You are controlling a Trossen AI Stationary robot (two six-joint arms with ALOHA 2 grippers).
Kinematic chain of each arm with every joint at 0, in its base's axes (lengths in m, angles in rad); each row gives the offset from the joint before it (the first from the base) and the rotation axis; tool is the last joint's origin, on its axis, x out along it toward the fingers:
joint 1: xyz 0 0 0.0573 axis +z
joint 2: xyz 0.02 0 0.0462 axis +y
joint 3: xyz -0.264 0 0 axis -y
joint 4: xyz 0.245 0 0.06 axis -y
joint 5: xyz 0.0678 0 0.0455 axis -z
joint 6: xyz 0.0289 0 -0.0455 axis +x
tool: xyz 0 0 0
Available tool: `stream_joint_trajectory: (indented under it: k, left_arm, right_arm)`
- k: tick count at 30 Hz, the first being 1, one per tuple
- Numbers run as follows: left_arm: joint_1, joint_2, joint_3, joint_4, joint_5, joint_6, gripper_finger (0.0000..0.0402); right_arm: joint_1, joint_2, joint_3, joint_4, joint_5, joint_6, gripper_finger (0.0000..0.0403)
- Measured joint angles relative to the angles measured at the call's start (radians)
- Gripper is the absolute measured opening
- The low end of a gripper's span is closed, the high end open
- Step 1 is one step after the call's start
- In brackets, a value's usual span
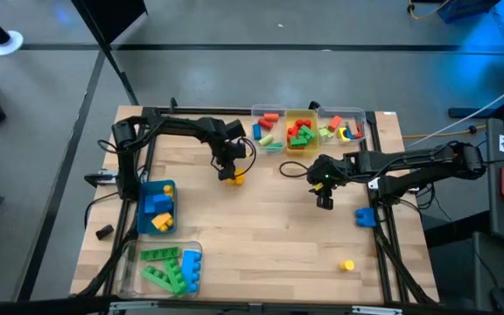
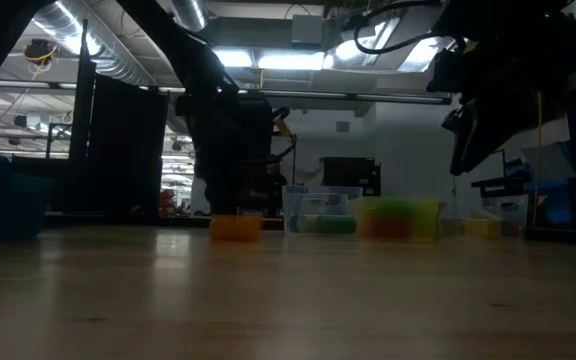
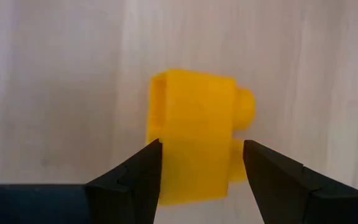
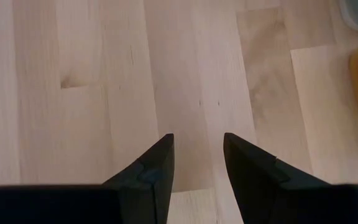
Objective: Sort blocks by size
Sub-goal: Put the yellow 2 stud game piece into the blue bin
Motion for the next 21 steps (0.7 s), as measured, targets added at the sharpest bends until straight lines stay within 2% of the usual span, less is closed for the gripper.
stream_joint_trajectory:
  k: [14,17,21]
  left_arm:
    - [-0.079,0.003,-0.005,-0.028,-0.012,0.005,0.0201]
    - [-0.092,0.004,-0.005,-0.024,-0.013,-0.002,0.0183]
    - [-0.105,0.004,-0.005,-0.024,-0.010,-0.004,0.0138]
  right_arm:
    - [0.000,0.000,0.001,0.000,0.000,0.000,0.0140]
    - [0.000,0.000,0.001,0.000,0.000,0.000,0.0140]
    - [0.000,0.000,0.001,0.000,0.000,0.000,0.0140]
